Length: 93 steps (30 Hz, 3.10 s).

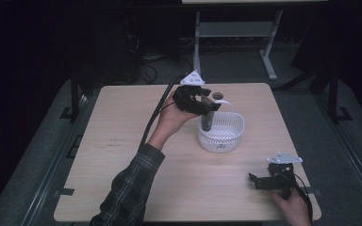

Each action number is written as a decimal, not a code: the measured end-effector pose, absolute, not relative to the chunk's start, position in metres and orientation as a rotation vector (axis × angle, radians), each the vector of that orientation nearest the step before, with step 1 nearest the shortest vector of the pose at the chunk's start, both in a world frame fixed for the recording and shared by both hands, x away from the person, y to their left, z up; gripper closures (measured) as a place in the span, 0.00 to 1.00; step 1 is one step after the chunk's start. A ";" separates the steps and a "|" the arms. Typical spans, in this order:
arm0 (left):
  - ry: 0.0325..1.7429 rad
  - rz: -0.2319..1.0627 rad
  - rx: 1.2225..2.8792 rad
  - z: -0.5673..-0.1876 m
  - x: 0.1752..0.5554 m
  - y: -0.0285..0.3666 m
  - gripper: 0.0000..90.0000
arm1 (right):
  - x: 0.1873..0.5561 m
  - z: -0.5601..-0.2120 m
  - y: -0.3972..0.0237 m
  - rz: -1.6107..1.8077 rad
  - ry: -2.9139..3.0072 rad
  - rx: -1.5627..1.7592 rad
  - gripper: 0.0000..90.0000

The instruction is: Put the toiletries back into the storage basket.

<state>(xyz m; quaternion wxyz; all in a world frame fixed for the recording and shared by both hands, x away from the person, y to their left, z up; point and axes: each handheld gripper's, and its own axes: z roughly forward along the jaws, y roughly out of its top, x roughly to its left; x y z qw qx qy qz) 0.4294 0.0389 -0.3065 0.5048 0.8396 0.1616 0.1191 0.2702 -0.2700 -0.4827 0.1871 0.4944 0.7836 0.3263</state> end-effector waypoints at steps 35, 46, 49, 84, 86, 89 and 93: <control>0.391 0.274 2.088 -0.358 0.430 0.030 0.36 | 0.270 -0.483 -0.270 0.917 2.206 1.391 0.00; 0.396 0.264 2.096 -0.365 0.430 0.029 0.36 | 0.270 -0.483 -0.270 0.915 2.206 1.389 0.00; 0.399 0.260 2.098 -0.368 0.429 0.028 0.36 | 0.270 -0.483 -0.270 0.915 2.206 1.389 0.00; 0.417 0.257 2.081 -0.369 0.425 0.037 0.15 | 0.270 -0.483 -0.270 0.915 2.206 1.389 0.00; 0.420 0.256 2.083 -0.368 0.424 0.038 0.15 | 0.270 -0.483 -0.270 0.915 2.206 1.389 0.00; 0.417 0.262 2.087 -0.367 0.421 0.042 0.15 | 0.270 -0.483 -0.270 0.915 2.206 1.389 0.00; 0.421 0.271 2.087 -0.364 0.417 0.051 0.15 | 0.270 -0.483 -0.270 0.915 2.206 1.389 0.00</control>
